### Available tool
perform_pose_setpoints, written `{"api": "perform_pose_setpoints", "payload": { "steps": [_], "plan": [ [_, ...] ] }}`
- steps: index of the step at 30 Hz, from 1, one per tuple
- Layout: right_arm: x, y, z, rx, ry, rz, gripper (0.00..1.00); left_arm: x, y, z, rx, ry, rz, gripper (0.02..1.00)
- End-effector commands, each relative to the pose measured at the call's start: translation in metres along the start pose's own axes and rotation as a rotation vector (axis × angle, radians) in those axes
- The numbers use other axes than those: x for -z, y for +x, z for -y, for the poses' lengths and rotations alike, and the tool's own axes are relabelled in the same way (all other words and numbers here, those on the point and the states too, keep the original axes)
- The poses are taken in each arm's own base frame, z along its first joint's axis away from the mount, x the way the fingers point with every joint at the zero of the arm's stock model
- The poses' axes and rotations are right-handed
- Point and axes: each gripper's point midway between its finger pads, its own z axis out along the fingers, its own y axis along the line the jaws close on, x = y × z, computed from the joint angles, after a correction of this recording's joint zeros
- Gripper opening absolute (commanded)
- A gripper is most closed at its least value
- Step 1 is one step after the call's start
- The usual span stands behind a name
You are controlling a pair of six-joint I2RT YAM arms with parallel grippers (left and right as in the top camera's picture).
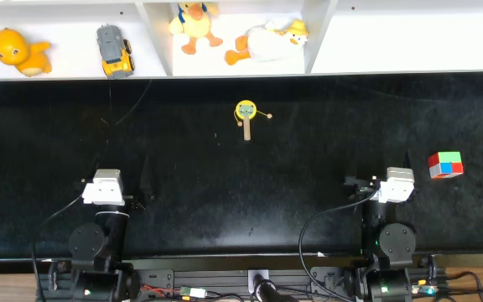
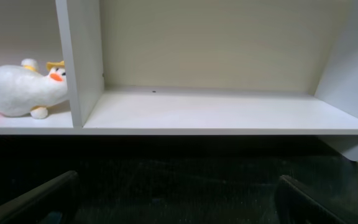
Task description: Store Toys
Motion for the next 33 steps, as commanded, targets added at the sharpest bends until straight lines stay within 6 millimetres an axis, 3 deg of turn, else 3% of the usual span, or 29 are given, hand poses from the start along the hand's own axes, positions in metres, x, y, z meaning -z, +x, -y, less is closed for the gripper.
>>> {"api": "perform_pose_setpoints", "payload": {
  "steps": [1, 19, 24, 30, 33],
  "plan": [
    [0.0, 0.005, -0.002, -0.003, -0.01, -0.004, 0.996, 0.0, -0.001, 0.0, -0.007, -0.005, 0.01, 0.998],
    [0.0, 0.005, -0.002, -0.003, -0.009, -0.004, 0.993, 0.0, -0.001, 0.0, -0.007, -0.005, 0.01, 0.998],
    [-0.001, 0.007, 0.007, -0.004, 0.045, -0.018, 0.996, 0.0, -0.001, 0.0, -0.007, -0.005, 0.01, 0.996],
    [-0.01, 0.008, -0.021, -0.174, -0.038, -0.162, 0.993, 0.0, -0.001, 0.0, -0.007, -0.005, 0.01, 0.998],
    [-0.013, 0.016, -0.031, -0.236, 0.003, -0.307, 0.996, 0.0, -0.001, 0.0, -0.007, -0.005, 0.01, 0.998]
  ]
}}
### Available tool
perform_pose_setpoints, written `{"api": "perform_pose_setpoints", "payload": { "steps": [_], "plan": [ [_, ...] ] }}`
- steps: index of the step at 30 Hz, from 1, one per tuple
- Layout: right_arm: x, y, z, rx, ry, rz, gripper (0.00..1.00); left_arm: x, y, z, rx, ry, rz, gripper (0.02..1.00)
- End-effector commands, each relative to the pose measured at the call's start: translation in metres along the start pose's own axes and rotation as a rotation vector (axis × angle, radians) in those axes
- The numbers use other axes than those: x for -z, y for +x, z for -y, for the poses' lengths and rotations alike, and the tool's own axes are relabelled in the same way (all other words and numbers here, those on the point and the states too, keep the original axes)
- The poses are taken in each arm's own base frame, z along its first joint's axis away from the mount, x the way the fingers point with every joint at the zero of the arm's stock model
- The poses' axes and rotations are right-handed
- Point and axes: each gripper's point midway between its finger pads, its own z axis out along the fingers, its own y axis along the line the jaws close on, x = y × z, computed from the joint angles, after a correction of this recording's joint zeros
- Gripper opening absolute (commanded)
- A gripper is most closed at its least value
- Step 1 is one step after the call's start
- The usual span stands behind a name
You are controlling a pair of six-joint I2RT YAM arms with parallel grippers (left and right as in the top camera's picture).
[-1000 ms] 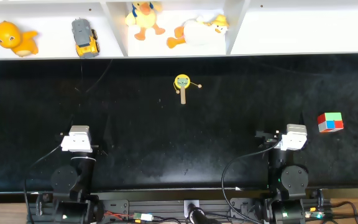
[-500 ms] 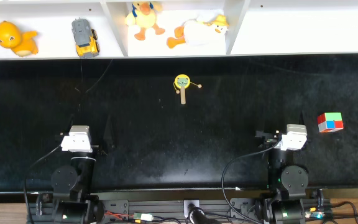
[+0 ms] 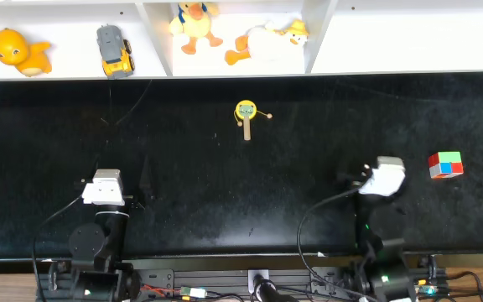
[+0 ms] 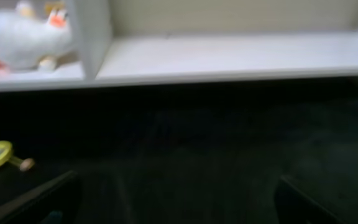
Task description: Store Toys
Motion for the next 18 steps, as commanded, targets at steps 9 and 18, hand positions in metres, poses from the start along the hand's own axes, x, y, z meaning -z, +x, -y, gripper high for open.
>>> {"api": "perform_pose_setpoints", "payload": {
  "steps": [9, 18],
  "plan": [
    [-0.01, -0.024, -0.075, -0.141, 0.145, -0.273, 0.991, 0.0, -0.001, 0.0, -0.007, -0.002, 0.009, 0.998],
    [-0.019, 0.022, -0.157, -0.083, 0.15, -0.56, 0.996, 0.0, -0.001, 0.0, -0.007, -0.002, 0.009, 0.998]
  ]
}}
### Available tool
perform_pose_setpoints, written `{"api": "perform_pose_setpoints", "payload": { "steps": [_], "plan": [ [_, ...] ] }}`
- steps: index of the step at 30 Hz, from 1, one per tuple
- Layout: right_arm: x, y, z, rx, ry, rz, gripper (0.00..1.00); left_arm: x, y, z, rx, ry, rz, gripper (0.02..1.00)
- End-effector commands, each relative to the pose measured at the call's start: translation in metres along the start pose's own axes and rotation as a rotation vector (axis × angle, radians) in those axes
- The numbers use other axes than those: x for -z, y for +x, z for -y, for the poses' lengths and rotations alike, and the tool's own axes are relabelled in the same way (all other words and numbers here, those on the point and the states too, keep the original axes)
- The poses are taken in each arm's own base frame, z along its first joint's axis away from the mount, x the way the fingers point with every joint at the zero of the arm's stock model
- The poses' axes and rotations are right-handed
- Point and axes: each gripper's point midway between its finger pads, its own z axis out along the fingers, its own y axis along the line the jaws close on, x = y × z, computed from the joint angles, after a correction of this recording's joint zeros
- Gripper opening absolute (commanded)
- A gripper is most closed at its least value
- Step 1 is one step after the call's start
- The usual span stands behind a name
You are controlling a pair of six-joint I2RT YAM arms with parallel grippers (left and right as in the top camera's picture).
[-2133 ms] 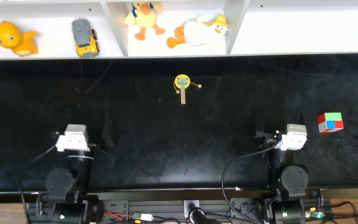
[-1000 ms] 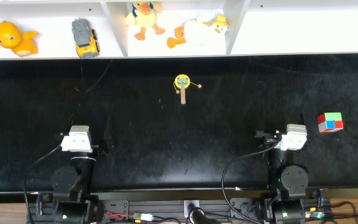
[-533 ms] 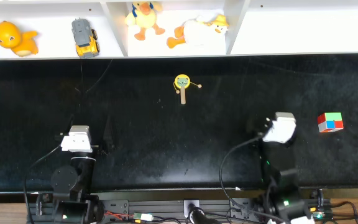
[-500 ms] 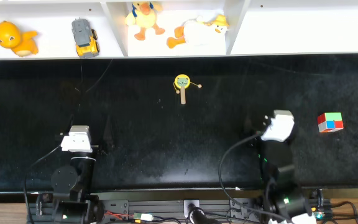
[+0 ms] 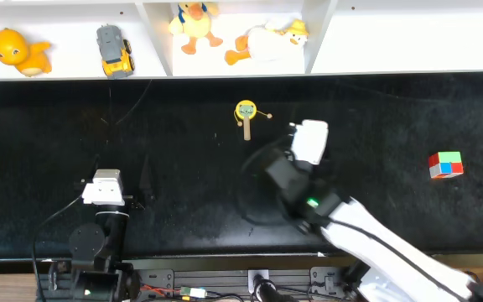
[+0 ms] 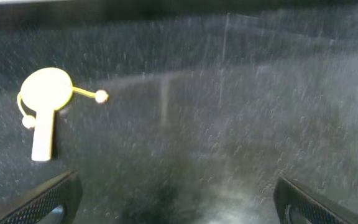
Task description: Store Toys
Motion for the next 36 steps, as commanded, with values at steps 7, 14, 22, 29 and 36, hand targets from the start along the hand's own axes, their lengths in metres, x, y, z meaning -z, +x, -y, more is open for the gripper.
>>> {"api": "perform_pose_setpoints", "payload": {
  "steps": [7, 14, 22, 29, 36],
  "plan": [
    [-0.012, 0.006, -0.095, -0.075, -0.127, -0.182, 0.993, 0.0, -0.001, 0.0, -0.007, -0.002, 0.008, 0.998],
    [-0.031, 0.015, -0.126, -0.07, -0.129, -0.247, 0.993, 0.0, -0.001, 0.0, -0.007, -0.002, 0.008, 0.998],
    [-0.052, 0.027, -0.141, -0.075, -0.099, -0.302, 0.996, 0.0, -0.001, 0.0, -0.007, -0.002, 0.008, 0.998],
    [-0.065, 0.036, -0.13, -0.054, -0.039, -0.337, 0.996, 0.0, -0.001, 0.0, -0.007, -0.002, 0.008, 0.998],
    [-0.068, 0.036, -0.117, 0.028, -0.016, -0.356, 0.996, 0.0, -0.001, 0.0, -0.007, -0.002, 0.008, 0.998]
  ]
}}
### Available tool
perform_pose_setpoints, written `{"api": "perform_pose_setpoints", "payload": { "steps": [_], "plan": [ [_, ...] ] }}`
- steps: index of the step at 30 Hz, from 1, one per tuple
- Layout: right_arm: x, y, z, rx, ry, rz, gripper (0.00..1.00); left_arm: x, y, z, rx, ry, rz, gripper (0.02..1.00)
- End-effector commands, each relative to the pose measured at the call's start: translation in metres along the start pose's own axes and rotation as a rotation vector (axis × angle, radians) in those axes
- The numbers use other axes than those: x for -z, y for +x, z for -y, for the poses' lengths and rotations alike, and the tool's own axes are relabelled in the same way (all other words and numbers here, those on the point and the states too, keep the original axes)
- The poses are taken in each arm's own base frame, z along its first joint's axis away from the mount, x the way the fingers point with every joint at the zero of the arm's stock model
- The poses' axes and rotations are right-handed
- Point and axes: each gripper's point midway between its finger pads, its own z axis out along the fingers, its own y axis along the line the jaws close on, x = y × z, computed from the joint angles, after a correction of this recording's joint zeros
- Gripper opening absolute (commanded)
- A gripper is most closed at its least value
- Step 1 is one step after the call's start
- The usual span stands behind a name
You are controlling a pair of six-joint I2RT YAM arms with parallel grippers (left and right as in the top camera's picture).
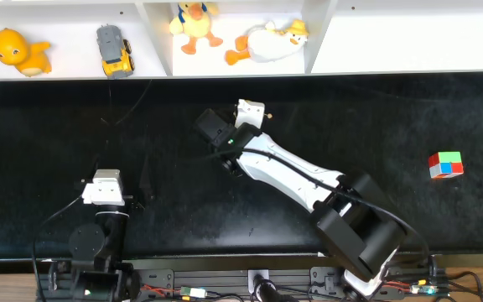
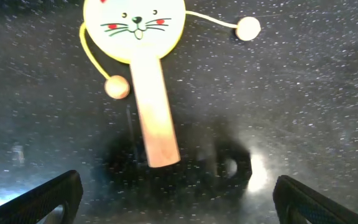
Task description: Store Toys
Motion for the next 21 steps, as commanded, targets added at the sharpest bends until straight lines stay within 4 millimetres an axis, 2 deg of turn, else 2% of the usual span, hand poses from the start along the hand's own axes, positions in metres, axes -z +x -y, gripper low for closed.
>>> {"api": "perform_pose_setpoints", "payload": {
  "steps": [1, 8, 13, 21],
  "plan": [
    [0.001, -0.011, -0.002, 0.029, -0.006, 0.013, 0.996, 0.0, -0.001, 0.0, -0.007, -0.002, 0.008, 0.998],
    [-0.001, -0.02, 0.004, 0.057, 0.009, 0.033, 0.996, 0.0, -0.001, 0.0, -0.007, -0.002, 0.008, 0.998],
    [-0.003, -0.029, 0.001, 0.066, -0.008, 0.058, 0.996, 0.0, -0.001, 0.0, -0.007, -0.002, 0.008, 0.998],
    [-0.016, -0.024, -0.006, 0.094, -0.018, 0.043, 0.998, 0.0, -0.001, 0.0, -0.007, -0.002, 0.008, 0.998]
  ]
}}
